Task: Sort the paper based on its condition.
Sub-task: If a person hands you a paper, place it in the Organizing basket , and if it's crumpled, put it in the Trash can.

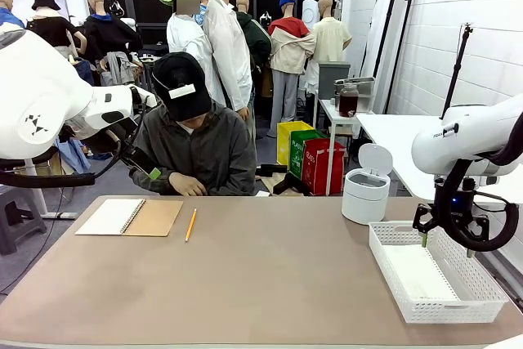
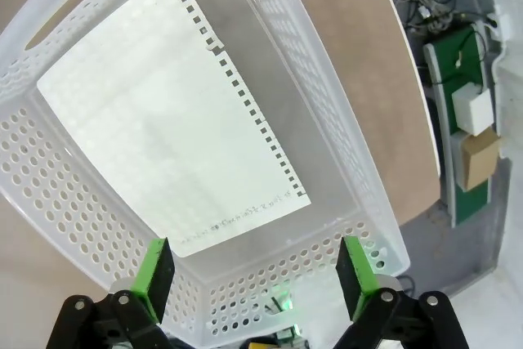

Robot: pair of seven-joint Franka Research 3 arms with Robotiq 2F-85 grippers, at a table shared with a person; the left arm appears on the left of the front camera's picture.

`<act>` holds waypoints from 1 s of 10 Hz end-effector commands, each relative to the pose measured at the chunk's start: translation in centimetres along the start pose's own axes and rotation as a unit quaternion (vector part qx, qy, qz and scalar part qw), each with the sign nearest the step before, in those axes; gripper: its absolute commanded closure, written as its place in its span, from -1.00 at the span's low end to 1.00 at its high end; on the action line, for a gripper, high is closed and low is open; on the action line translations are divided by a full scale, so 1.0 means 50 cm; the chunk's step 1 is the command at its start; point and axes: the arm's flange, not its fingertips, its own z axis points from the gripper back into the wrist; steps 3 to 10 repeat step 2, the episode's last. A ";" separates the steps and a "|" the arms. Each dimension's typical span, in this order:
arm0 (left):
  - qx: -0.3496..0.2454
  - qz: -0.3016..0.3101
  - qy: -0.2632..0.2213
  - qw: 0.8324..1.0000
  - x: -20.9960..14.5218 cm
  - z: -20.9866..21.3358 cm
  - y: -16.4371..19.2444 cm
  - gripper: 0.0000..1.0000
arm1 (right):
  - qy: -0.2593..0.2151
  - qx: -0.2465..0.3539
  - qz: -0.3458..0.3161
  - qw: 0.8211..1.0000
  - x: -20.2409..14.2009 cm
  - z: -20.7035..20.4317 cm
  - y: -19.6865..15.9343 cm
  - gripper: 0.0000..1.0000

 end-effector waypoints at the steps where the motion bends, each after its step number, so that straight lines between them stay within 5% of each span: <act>1: 0.000 0.000 0.000 1.000 -0.001 0.001 0.002 -1.00 | 0.003 0.005 0.004 1.000 0.001 -0.003 -0.002 -1.00; 10: 0.000 0.000 0.000 1.000 -0.001 0.001 0.002 -1.00 | 0.003 0.005 0.004 1.000 0.001 -0.003 -0.002 -1.00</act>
